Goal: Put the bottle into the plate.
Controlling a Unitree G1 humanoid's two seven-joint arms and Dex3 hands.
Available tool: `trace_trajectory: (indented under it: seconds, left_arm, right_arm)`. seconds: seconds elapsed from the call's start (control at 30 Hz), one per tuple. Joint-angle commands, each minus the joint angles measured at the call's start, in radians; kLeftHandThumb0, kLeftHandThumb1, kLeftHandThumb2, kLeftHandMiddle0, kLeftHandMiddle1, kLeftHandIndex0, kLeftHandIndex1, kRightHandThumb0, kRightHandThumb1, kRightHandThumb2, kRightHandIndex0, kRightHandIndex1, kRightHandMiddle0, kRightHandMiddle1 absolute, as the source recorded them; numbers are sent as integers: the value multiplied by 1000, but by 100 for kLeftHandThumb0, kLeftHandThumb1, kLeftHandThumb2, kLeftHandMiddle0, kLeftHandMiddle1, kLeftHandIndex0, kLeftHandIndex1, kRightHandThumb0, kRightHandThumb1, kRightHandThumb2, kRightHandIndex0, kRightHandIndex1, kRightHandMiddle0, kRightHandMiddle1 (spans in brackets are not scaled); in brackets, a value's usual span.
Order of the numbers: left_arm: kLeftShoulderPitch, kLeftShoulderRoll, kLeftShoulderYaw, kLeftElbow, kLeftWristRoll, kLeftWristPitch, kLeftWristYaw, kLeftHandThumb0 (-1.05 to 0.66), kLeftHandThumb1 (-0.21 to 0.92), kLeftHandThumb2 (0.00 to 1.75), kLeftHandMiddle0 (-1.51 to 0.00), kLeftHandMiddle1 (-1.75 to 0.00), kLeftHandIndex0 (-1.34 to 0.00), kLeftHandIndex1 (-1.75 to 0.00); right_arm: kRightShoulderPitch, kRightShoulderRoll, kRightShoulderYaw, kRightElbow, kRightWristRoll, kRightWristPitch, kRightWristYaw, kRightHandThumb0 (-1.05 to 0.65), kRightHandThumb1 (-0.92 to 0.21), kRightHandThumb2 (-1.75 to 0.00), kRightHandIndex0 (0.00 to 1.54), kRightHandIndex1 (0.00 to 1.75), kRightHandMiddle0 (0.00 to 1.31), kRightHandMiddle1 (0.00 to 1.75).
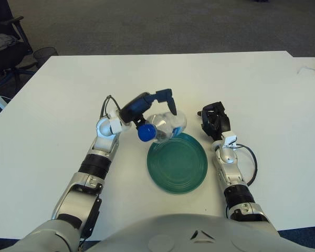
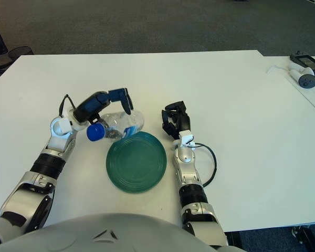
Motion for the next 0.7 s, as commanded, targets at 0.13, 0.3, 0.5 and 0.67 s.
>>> trace_trajectory:
  seconds: [0.13,0.3,0.5,0.67]
  left_arm:
    - [-115,9,26,225,486,-269,290,-14,36,120,-119,-175,-99,-175]
    - [-120,31,2,249,722,-285,501,-18,35,122,-124,-175,-102,-175]
    - [-115,39,-51,219,895,-254,691,-21,33,122,-128,-175,-105,-175]
    - [-112,52,-111,206,995,-222,811,-20,28,126,-127,-175,-106,-175]
  right_arm:
    - [131,45,15,79,3,151,-18,-35,-89,-55,29,114,21,175]
    - [133,48,19,74,1,156,-18,-35,-90,-54,30,117,21,175]
    - [141,45,28,60,-8,153,-18,-35,-90,-54,30,119,21,175]
    - [145,46,34,62,-22,133,-36,-35,-90,-54,30,119,21,175]
